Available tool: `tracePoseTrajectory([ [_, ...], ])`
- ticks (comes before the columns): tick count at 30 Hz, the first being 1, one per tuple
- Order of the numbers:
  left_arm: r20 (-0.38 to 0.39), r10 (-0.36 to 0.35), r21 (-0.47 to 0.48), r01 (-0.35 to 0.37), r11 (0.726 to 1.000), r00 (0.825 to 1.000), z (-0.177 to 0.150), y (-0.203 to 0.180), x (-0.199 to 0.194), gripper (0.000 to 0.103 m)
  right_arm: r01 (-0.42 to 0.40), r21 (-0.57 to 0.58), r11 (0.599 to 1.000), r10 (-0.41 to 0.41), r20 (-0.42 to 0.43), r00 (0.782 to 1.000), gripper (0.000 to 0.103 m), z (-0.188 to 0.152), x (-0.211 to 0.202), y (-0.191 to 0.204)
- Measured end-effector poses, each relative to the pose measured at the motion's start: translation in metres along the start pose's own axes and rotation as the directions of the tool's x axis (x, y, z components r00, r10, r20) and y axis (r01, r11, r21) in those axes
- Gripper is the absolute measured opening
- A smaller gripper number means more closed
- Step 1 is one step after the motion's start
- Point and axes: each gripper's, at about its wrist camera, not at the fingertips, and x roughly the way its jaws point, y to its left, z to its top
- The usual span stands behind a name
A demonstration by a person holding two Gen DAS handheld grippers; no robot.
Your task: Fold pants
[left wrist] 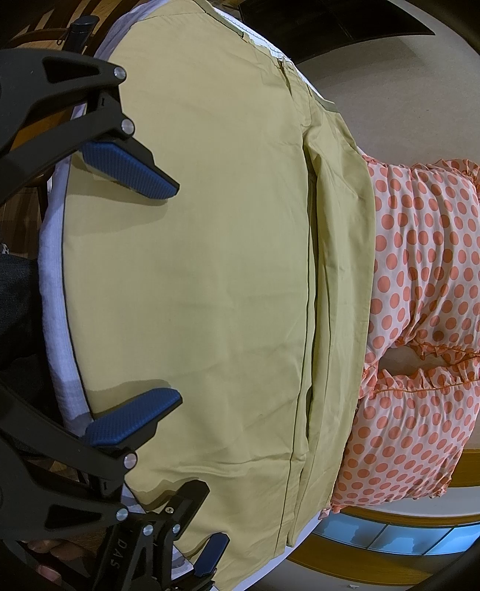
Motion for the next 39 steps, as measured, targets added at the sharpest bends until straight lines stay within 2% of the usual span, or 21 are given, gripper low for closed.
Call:
tracePoseTrajectory([
  [4,0.023,0.0,0.004,0.0,1.0,1.0,-0.001,0.0,0.0,0.101,-0.009,-0.01,1.0,0.009,0.049,0.999,0.102,-0.005,-0.001,0.0],
  [6,0.05,-0.004,0.007,0.004,1.0,0.999,-0.003,0.0,-0.003,0.101,-0.041,-0.037,0.998,0.043,0.072,0.996,0.102,-0.005,-0.003,-0.003],
  [8,0.03,0.0,0.01,-0.001,1.0,1.0,-0.001,0.001,-0.003,0.101,-0.067,-0.056,0.996,0.067,0.004,0.998,0.102,0.012,0.0,-0.007],
  [10,0.032,0.027,0.01,-0.028,1.0,0.999,0.009,0.004,-0.002,0.101,-0.035,-0.028,0.999,0.035,0.019,0.999,0.102,0.036,-0.003,-0.031],
  [12,0.067,0.034,0.002,-0.034,0.999,0.997,0.021,0.01,-0.007,0.101,0.04,0.053,0.998,-0.043,0.064,0.997,0.102,0.075,-0.007,-0.07],
  [15,0.101,0.021,-0.02,-0.019,1.0,0.995,0.04,0.017,-0.012,0.101,0.103,0.207,0.973,-0.114,0.04,0.993,0.102,0.127,0.011,-0.129],
  [17,0.113,0.007,-0.031,-0.004,1.0,0.994,0.051,0.02,-0.012,0.101,0.182,0.353,0.918,-0.179,-0.04,0.983,0.094,0.166,0.045,-0.18],
  [18,0.116,0.0,-0.035,0.004,0.999,0.993,0.057,0.021,-0.011,0.101,0.207,0.407,0.889,-0.192,-0.078,0.978,0.085,0.178,0.061,-0.201],
  [19,0.12,-0.006,-0.039,0.011,0.999,0.993,0.065,0.022,-0.008,0.101,0.241,0.464,0.852,-0.205,-0.128,0.97,0.079,0.192,0.082,-0.223],
  [23,0.138,0.001,-0.039,0.004,0.999,0.99,0.078,0.025,-0.003,0.101,0.349,0.612,0.71,-0.233,-0.264,0.936,0.074,0.232,0.157,-0.284],
  [25,0.144,0.015,-0.036,-0.01,0.999,0.989,0.082,0.027,0.0,0.101,0.391,0.625,0.676,-0.266,-0.288,0.92,0.073,0.246,0.182,-0.295],
  [27,0.142,0.038,-0.032,-0.033,0.999,0.989,0.087,0.029,0.006,0.101,0.46,0.593,0.66,-0.321,-0.332,0.887,0.073,0.258,0.207,-0.302],
  [30,0.13,0.051,-0.031,-0.048,0.998,0.99,0.089,0.032,0.016,0.101,0.53,0.573,0.625,-0.343,-0.408,0.846,0.072,0.254,0.229,-0.314],
  [31,0.127,0.05,-0.034,-0.046,0.998,0.991,0.088,0.034,0.018,0.101,0.557,0.541,0.63,-0.394,-0.395,0.83,0.059,0.253,0.233,-0.313],
  [32,0.12,0.044,-0.041,-0.039,0.998,0.992,0.089,0.035,0.021,0.101,0.563,0.518,0.644,-0.413,-0.384,0.826,0.056,0.249,0.234,-0.31],
  [33,0.117,0.031,-0.051,-0.025,0.998,0.993,0.09,0.038,0.023,0.101,0.546,0.51,0.665,-0.418,-0.351,0.838,0.045,0.245,0.236,-0.309],
  [34,0.115,0.011,-0.06,-0.004,0.998,0.993,0.089,0.04,0.024,0.101,0.521,0.503,0.689,-0.419,-0.31,0.854,0.028,0.238,0.237,-0.309],
  [36,0.11,-0.03,-0.081,0.039,0.996,0.994,0.088,0.044,0.027,0.101,0.487,0.514,0.707,-0.408,-0.265,0.873,0.015,0.225,0.235,-0.314],
  [39,0.103,-0.066,-0.116,0.078,0.99,0.993,0.085,0.051,0.027,0.101,0.366,0.61,0.703,-0.32,-0.188,0.929,0.005,0.201,0.23,-0.339],
])
